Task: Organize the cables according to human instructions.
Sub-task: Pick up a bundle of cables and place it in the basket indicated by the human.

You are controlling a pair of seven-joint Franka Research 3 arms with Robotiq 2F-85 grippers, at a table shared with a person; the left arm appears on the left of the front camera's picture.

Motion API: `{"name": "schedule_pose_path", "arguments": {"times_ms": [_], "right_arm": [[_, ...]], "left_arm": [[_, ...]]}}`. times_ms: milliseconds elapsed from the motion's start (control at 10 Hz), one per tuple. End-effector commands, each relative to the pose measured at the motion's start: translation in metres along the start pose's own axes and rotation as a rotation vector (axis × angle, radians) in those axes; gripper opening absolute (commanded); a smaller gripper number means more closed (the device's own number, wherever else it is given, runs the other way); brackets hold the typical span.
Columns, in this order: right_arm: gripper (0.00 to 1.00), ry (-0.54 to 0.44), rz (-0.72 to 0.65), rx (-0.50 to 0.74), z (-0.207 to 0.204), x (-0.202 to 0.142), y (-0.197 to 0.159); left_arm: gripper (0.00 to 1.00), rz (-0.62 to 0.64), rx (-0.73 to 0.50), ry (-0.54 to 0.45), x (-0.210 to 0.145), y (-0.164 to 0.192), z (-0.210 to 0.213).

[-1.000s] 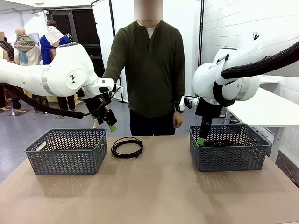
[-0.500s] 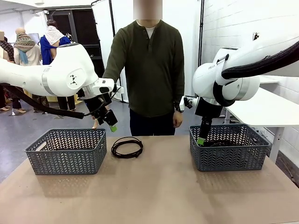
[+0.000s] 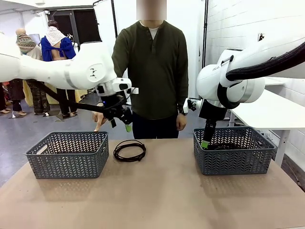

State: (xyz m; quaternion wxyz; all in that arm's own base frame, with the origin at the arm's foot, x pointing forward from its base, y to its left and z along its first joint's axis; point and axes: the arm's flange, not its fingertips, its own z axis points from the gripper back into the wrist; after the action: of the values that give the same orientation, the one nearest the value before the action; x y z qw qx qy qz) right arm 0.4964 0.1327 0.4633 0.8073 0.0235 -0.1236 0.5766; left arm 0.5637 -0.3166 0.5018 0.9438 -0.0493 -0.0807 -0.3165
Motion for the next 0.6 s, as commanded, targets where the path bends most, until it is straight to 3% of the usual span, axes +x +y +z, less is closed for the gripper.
{"name": "schedule_pose_path", "arguments": {"times_ms": [0,500], "right_arm": [[1.0,0.009,-0.001,0.001,0.0,0.0,-0.002],[1.0,0.009,-0.001,0.001,0.0,0.0,-0.002]], "left_arm": [[1.0,0.029,0.023,0.068,0.041,-0.007,-0.015],[1.0,0.044,0.038,0.07,0.065,-0.018,-0.083]]}}
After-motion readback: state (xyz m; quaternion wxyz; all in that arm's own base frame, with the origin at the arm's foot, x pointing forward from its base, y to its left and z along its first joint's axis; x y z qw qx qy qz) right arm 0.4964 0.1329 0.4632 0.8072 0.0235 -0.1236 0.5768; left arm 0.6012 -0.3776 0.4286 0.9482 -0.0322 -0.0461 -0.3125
